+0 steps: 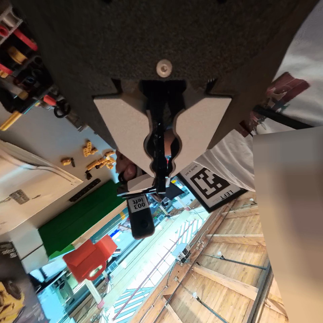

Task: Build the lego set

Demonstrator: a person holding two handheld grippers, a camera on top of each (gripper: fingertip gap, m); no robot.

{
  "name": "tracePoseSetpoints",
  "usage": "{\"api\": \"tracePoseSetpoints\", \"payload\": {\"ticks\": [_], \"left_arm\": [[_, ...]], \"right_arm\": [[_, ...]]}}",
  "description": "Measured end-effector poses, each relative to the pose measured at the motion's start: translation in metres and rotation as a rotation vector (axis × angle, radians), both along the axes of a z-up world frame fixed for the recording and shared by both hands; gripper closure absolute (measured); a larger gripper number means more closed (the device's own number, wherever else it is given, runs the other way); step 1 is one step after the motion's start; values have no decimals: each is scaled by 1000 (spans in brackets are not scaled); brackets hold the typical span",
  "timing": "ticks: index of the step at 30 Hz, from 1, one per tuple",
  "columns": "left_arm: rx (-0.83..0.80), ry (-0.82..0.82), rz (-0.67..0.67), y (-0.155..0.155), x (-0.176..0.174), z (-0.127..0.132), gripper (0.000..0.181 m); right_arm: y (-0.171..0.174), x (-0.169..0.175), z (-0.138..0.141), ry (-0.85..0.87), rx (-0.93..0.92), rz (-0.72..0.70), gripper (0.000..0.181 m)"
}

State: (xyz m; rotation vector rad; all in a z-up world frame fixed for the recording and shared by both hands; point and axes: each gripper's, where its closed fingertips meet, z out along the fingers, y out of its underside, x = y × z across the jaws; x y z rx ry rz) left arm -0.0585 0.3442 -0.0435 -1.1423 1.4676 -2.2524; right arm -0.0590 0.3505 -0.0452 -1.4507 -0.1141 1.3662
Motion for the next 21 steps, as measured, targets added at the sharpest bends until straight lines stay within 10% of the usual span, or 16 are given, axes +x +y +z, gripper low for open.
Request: {"api": "tracePoseSetpoints", "payload": {"ticks": [1, 13, 21], "left_arm": [[-12, -2, 3, 2, 0, 1, 169], [-101, -2, 46, 25, 1, 3, 169], [212, 43, 249, 67, -26, -12, 151]], "right_arm": [[2, 0, 0, -38, 14, -28, 170], [4, 0, -23, -191, -81, -24, 174], [13, 12, -48, -421, -259, -35, 174]]}}
